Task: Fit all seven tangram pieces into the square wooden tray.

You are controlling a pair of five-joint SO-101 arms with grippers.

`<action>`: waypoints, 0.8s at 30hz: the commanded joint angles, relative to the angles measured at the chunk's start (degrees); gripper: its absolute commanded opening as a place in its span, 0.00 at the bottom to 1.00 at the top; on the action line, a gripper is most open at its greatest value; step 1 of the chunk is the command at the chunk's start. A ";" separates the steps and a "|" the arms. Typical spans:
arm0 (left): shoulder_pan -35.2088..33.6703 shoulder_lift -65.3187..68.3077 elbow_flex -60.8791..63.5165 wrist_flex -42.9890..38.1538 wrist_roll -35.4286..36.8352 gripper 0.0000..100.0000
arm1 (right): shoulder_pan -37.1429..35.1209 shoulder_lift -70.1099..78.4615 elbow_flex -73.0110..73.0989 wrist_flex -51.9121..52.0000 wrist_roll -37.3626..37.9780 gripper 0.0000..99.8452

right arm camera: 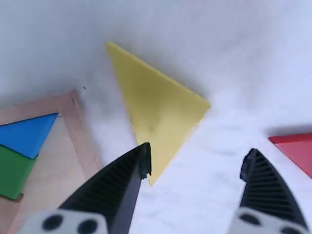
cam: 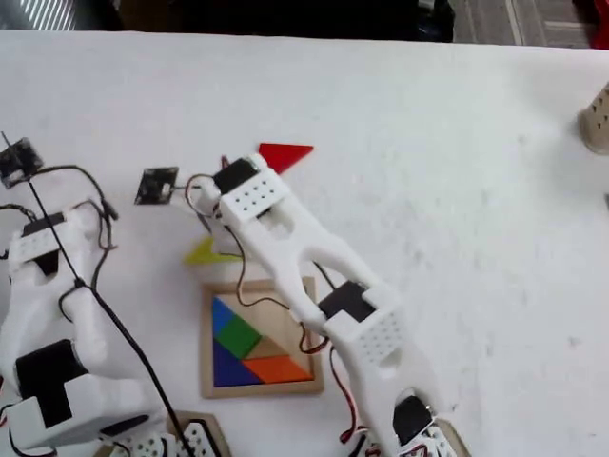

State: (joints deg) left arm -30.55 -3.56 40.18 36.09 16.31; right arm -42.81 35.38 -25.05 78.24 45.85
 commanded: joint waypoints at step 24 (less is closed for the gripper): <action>-4.00 -0.22 -2.46 -4.48 10.99 0.20 | -0.48 13.93 -13.27 0.48 -4.04 0.29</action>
State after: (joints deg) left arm -35.30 -3.56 40.18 32.40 26.59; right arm -43.87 48.48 -37.36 78.59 42.07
